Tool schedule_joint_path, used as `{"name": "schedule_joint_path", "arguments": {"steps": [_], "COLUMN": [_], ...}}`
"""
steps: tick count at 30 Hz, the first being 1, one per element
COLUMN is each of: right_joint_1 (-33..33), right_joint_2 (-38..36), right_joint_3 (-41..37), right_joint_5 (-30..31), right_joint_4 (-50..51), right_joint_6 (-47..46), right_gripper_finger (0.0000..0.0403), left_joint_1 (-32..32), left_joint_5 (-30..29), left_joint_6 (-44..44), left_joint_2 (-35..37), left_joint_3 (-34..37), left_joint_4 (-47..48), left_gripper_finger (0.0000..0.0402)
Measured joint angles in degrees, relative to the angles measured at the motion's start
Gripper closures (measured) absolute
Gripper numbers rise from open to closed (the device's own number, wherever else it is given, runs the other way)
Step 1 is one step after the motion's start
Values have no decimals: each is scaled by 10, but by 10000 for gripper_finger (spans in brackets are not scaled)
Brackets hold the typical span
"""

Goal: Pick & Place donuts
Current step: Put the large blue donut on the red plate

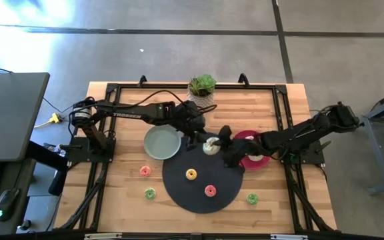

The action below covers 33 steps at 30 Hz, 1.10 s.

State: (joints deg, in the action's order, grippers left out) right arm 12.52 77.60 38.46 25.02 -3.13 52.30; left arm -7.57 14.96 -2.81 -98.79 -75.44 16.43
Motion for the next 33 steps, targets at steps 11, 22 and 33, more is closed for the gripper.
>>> {"name": "schedule_joint_path", "arguments": {"steps": [11,22,33], "right_joint_1": [66,97,150], "right_joint_2": [-43,-173,-185], "right_joint_3": [35,92,-68], "right_joint_5": [122,-14,12], "right_joint_4": [290,496,434], "right_joint_6": [-170,-312,-159], "right_gripper_finger": [343,380,375], "left_joint_1": [0,1,1], "left_joint_5": [3,3,3], "left_joint_6": [0,30,39], "left_joint_2": [0,0,0], "left_joint_3": [0,0,0], "left_joint_4": [13,11,0], "left_gripper_finger": [207,207,207]}}
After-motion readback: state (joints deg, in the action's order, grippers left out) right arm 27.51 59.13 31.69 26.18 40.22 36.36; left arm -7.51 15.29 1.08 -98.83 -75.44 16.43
